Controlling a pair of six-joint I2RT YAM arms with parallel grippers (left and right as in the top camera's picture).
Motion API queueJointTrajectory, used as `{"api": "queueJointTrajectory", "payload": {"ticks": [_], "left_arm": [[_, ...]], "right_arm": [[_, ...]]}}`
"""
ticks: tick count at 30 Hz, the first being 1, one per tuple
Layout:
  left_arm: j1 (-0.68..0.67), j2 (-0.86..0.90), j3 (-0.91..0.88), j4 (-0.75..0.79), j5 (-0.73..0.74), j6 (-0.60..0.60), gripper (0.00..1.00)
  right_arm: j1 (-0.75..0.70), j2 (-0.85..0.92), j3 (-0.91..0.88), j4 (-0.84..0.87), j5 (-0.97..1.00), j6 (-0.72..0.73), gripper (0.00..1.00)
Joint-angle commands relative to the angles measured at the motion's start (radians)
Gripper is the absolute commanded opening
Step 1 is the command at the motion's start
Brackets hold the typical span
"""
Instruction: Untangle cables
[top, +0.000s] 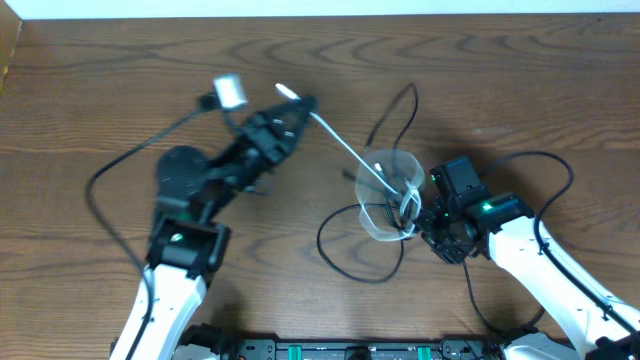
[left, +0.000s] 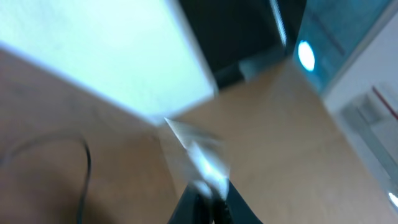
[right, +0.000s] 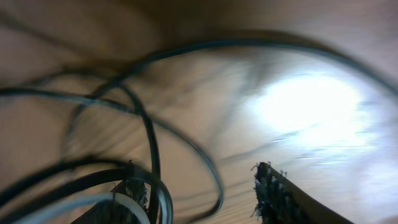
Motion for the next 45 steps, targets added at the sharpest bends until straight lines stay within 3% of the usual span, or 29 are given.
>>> {"api": "queueJointTrajectory", "payload": {"ticks": [1,4,6,8,11,18,24,28,36,42,45], "left_arm": [[0.089,-0.064,0.040,-0.023,-0.064,0.010,0.08],[0.110,-0.061,0.040,-0.129,-0.064,0.010,0.09],[0.109,-0.052,0.040,-0.228,-0.064,0.016,0.22],[0.109,-0.040,0.040,-0.311,-0.064,0.034,0.23],[0.109,-0.007,0.040,-0.431,-0.064,0.075,0.23],[0.108,0.077,0.040,-0.545,-0.063,0.074,0.24],[0.108,0.123,0.040,-0.544,-0.021,0.073,0.34],[0.108,0.125,0.040,-0.543,-0.005,0.073,0.36],[0.098,0.125,0.040,-0.544,0.030,0.074,0.38],[0.034,0.126,0.040,-0.544,0.016,0.147,0.42],[0.010,0.126,0.040,-0.544,0.001,0.169,0.42]], "right_arm": [[-0.048,0.024,-0.039,-0.055,0.131,0.011,0.46],[-0.070,0.023,-0.039,-0.066,0.129,-0.030,0.36],[-0.075,0.018,-0.039,-0.065,0.124,-0.063,0.13],[-0.075,0.010,-0.039,-0.065,0.121,-0.094,0.01],[-0.075,-0.029,-0.038,-0.063,0.119,-0.165,0.01],[-0.075,-0.198,-0.008,-0.055,0.108,-0.336,0.01],[-0.075,-0.393,0.016,0.016,-0.037,-0.530,0.01],[-0.075,-0.502,0.016,0.078,-0.087,-0.567,0.11],[-0.075,-0.607,0.016,0.145,-0.099,-0.572,0.06],[-0.075,-0.558,0.014,0.055,-0.010,-0.589,0.40],[-0.075,-0.491,0.014,-0.037,0.026,-0.590,0.51]]}}
